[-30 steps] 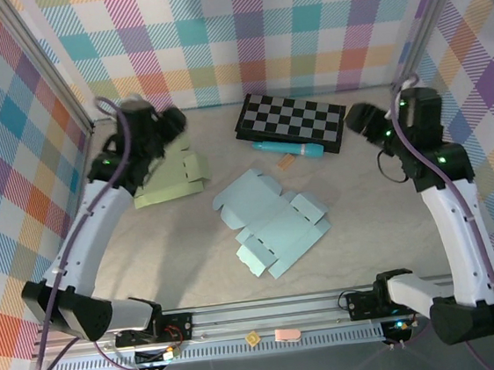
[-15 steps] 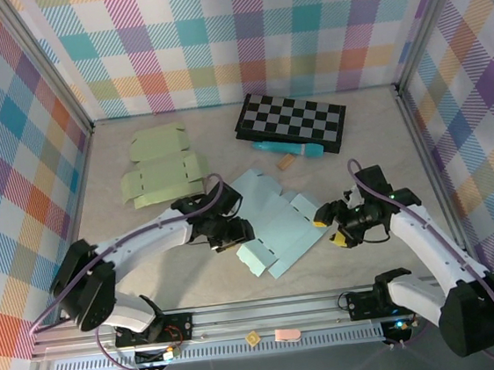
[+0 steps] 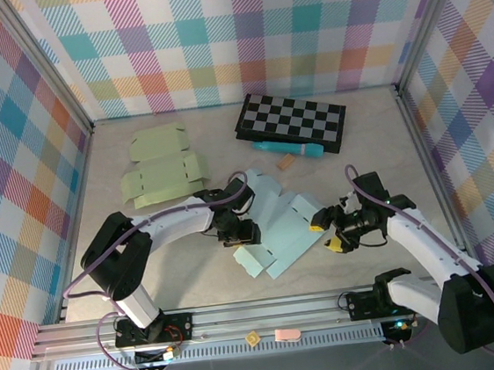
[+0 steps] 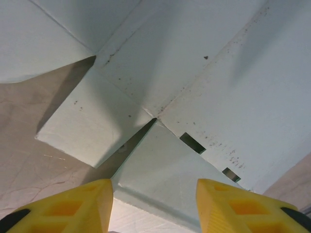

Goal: Fold the paper box

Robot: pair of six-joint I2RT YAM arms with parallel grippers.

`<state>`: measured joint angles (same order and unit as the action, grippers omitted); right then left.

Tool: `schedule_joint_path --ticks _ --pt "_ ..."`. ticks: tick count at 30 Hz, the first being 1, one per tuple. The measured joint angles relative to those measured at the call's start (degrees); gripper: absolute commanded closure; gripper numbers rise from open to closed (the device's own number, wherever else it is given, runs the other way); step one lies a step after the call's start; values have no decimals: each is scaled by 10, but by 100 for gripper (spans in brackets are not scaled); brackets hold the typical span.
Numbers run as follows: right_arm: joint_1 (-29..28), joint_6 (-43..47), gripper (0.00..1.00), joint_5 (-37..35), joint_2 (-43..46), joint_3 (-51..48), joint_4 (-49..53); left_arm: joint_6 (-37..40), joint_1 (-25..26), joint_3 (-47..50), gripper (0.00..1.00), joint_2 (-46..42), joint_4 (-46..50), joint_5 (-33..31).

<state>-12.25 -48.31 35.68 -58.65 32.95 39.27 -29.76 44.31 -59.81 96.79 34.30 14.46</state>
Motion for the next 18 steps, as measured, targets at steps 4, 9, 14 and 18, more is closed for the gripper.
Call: schedule_joint_path --ticks 4,9,14,18 --pt "0 -8 31 4 19 -15 -7 13 -7 -4 46 0 3 0" --pt "0 -10 31 10 27 -29 -9 34 -21 -11 45 -4 16 4" --pt "0 -10 31 15 30 -32 -10 63 -56 -10 45 -3 17 36" --pt "0 -10 31 19 30 -34 -14 85 -66 -11 46 16 17 62"
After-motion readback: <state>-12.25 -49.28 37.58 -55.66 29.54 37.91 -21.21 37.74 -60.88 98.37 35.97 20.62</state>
